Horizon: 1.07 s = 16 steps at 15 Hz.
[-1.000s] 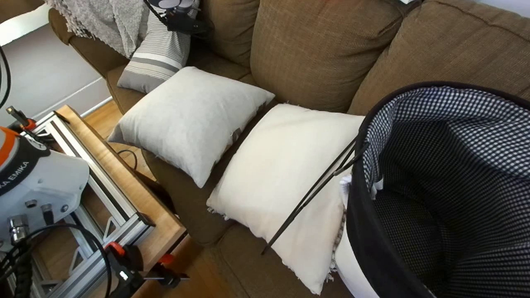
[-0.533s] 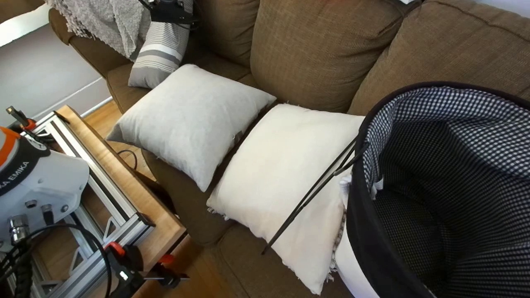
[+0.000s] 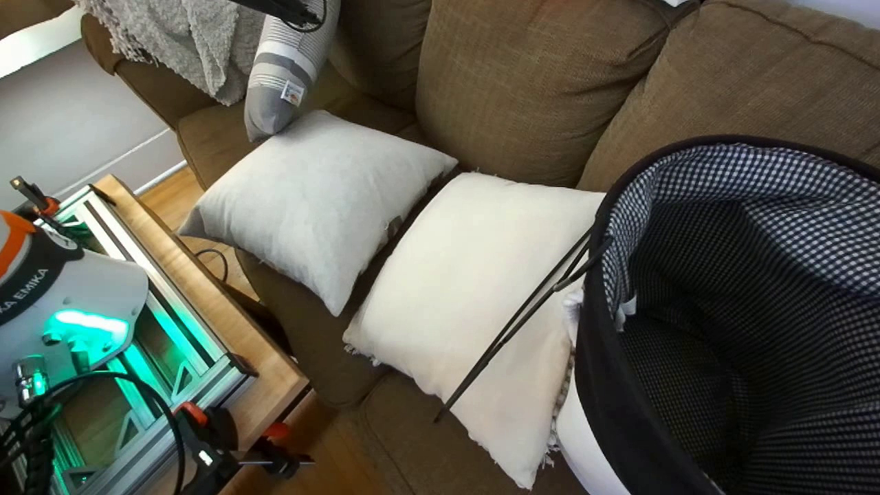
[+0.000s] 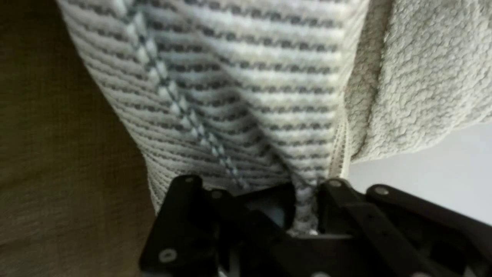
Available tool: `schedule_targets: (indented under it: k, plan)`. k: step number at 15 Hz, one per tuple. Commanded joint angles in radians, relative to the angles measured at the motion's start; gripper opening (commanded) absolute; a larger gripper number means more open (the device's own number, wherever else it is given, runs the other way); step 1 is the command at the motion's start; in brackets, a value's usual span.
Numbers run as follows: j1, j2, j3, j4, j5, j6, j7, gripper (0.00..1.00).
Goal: Put the grey pillow on top of the white pillow in the middle
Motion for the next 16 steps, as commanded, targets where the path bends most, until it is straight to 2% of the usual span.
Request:
schedule_targets:
  k: [1, 4, 6, 8, 11, 12, 15, 16]
  plan:
    - [-0.038, -0.009, 0.019, -0.011, 0.02, 0.0, -0.02, 0.01]
    - [-0.064, -0.013, 0.031, -0.023, 0.029, 0.0, -0.027, 0.01]
    - [-0.066, -0.005, 0.031, 0.036, 0.117, 0.058, -0.086, 0.01]
    - [-0.134, -0.053, 0.033, 0.028, 0.232, 0.073, -0.122, 0.01]
    - [-0.194, -0.117, -0.045, -0.008, 0.382, 0.055, -0.166, 0.0]
    - [-0.194, -0.135, -0.086, -0.015, 0.429, 0.062, -0.178, 0.0]
    - [-0.138, -0.123, -0.217, 0.006, 0.512, 0.118, -0.187, 0.0]
    - [-0.121, -0.083, -0.227, 0.015, 0.494, 0.145, -0.175, 0.0]
